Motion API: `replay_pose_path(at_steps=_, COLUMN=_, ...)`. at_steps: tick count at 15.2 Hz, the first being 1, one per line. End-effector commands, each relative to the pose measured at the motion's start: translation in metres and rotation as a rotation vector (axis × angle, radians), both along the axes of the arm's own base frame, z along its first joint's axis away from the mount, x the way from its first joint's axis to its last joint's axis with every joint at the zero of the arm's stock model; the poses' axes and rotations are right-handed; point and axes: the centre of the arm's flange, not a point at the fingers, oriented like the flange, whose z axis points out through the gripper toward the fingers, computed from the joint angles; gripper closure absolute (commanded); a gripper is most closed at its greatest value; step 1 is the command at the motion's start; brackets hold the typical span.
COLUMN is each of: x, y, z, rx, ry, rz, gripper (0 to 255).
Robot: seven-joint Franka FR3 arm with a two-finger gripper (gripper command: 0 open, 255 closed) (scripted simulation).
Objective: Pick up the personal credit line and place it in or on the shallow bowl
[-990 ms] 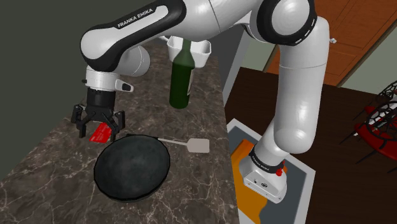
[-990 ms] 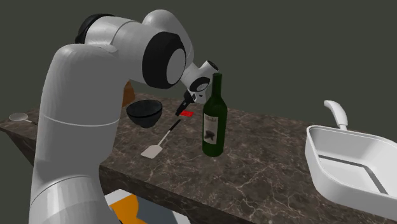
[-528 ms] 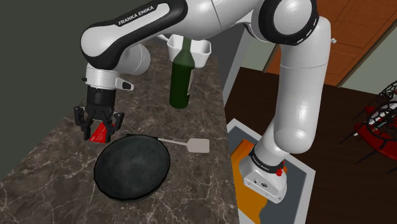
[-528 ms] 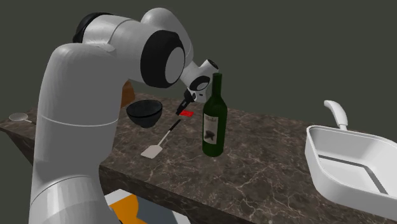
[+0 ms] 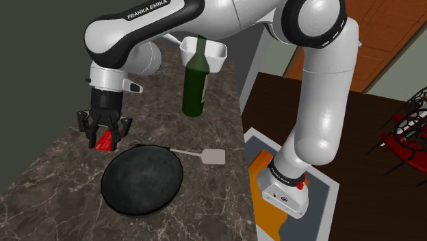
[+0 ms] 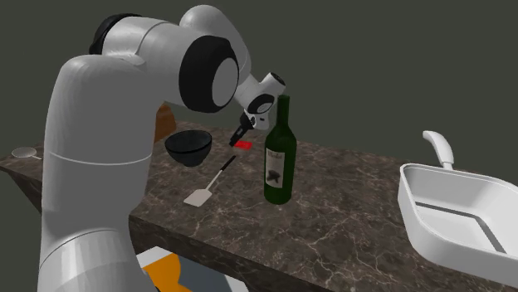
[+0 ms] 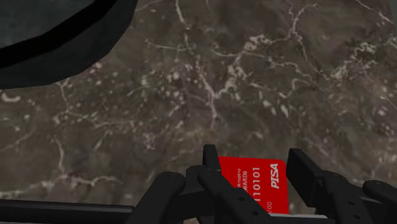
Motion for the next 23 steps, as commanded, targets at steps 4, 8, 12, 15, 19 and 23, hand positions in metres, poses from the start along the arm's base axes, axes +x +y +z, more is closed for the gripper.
replay_pose_path(at_steps=4, x=0.000, y=0.000, z=0.026, rx=0.000, ry=0.000, rz=0.000, gripper=255)
replay_pose_path(at_steps=8, x=0.000, y=0.000, z=0.047, rx=0.000, ry=0.000, rz=0.000, gripper=255)
replay_pose_path(at_steps=12, x=0.000, y=0.000, z=0.068, rx=0.000, ry=0.000, rz=0.000, gripper=255)
replay_pose_path(at_steps=15, x=0.000, y=0.000, z=0.084, rx=0.000, ry=0.000, rz=0.000, gripper=255)
replay_pose_path(at_steps=19, x=0.000, y=0.000, z=0.105, rx=0.000, ry=0.000, rz=0.000, gripper=255)
replay_pose_path(at_steps=23, x=0.000, y=0.000, z=0.126, rx=0.000, ry=0.000, rz=0.000, gripper=255)
